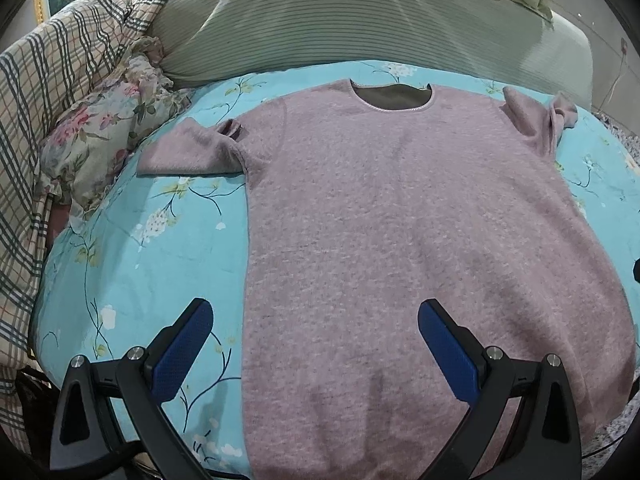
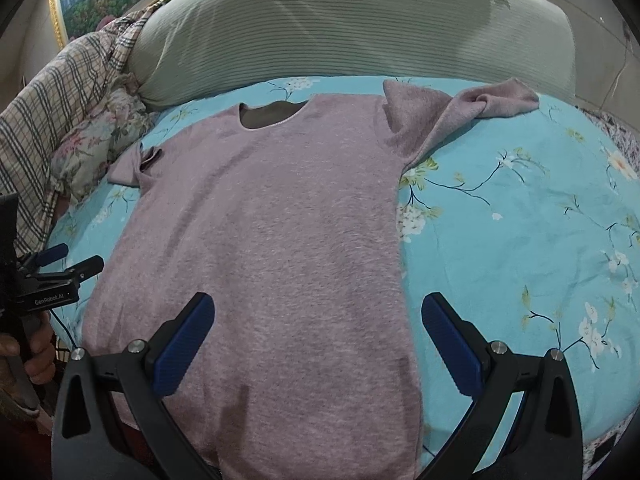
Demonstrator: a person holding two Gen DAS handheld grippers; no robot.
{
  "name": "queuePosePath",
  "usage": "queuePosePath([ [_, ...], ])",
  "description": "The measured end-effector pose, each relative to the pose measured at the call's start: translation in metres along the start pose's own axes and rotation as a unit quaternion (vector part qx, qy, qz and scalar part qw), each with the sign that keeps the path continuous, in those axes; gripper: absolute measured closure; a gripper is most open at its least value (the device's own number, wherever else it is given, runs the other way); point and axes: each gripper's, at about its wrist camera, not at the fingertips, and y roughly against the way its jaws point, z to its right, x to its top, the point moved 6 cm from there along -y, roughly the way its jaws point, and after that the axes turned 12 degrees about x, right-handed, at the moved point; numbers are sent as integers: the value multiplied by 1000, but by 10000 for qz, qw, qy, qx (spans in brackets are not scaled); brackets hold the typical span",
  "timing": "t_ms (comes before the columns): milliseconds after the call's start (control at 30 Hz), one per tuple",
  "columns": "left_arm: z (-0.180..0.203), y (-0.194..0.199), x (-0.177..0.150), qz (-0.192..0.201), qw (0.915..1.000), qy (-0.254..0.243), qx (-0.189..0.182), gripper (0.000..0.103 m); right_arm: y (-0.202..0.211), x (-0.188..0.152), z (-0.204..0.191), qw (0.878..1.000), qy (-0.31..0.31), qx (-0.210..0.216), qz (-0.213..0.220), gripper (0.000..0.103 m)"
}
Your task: Fold small clothes
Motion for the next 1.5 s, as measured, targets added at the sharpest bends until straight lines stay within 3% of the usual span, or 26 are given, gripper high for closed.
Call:
queuePosePath([
  [333, 5, -19, 20, -82, 9999, 49, -68, 0, -1, 46, 57, 9985, -445, 67, 296, 4],
  [700, 12, -39, 56, -138, 9992, 293, -247, 0, -13, 144, 172, 9883, -1267, -228, 817, 28],
  [767, 16, -46, 60, -212, 9990, 296, -270, 0, -19, 163, 197, 9844, -1472, -307, 909, 36],
  [900, 25, -59, 66, -328, 9988, 250, -265, 0, -41, 208, 257, 9739, -1940, -621, 997, 43],
  [1100, 36, -84, 73, -554, 9978, 223, -280, 0, -71, 274, 316, 9636, -1971, -1430, 1103, 44],
  [1300, 46, -115, 75, -858, 9951, 324, -356, 0, -121, 302, 365, 9565, -1975, -1962, 875, 45],
  [1333, 47, -119, 75, -903, 9947, 320, -366, 0, -128, 302, 372, 9549, -1959, -2083, 795, 54],
  [1433, 51, -127, 76, -961, 9941, 298, -412, 0, -141, 295, 392, 9503, -2195, -2114, 641, 98],
  [1500, 52, -130, 77, -965, 9939, 305, -430, 0, -140, 290, 394, 9502, -2339, -1911, 771, 98],
])
